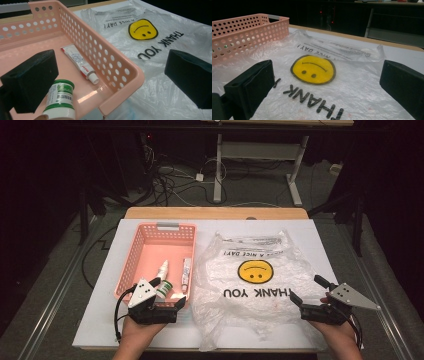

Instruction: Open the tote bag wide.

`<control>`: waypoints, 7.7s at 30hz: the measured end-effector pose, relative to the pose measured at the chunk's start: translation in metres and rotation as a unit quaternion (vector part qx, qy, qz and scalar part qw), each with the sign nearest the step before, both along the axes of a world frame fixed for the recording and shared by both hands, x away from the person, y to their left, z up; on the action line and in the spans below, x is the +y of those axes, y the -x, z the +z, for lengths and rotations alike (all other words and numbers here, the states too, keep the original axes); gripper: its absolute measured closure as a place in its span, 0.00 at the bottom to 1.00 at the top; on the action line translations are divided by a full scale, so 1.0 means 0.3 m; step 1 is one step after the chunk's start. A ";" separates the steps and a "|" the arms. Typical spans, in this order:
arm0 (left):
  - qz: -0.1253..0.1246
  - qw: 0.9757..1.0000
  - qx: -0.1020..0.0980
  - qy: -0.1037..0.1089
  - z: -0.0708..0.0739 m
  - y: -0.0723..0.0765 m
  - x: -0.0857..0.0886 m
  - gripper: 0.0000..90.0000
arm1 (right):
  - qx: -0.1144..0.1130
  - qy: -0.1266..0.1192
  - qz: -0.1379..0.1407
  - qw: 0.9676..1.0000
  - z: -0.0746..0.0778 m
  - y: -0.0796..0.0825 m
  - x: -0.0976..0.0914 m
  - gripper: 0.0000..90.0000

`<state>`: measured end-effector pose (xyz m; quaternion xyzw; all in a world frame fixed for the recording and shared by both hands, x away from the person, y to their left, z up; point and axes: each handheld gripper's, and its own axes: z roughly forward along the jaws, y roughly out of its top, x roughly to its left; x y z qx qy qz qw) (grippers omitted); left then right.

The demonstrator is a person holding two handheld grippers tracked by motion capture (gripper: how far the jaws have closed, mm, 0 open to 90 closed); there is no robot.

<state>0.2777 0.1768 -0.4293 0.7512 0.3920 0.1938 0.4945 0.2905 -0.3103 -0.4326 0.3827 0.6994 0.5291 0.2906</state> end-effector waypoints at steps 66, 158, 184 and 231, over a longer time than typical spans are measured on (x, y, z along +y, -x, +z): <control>-0.031 0.999 0.001 -0.025 0.013 0.038 -0.031 0.00 | 0.191 0.067 -0.083 0.976 -0.087 -0.685 -0.145 0.51; -0.045 0.999 0.010 -0.018 -0.004 0.019 -0.043 0.00 | 0.189 0.113 0.054 0.974 -0.118 0.185 0.157 0.94; -0.019 1.000 0.006 -0.024 0.002 0.011 -0.023 0.00 | 0.119 0.048 0.110 0.986 -0.006 0.246 0.220 0.65; 0.001 1.000 0.005 -0.026 -0.003 0.013 -0.015 0.00 | 0.120 0.098 0.132 0.979 -0.048 -0.286 0.387 0.19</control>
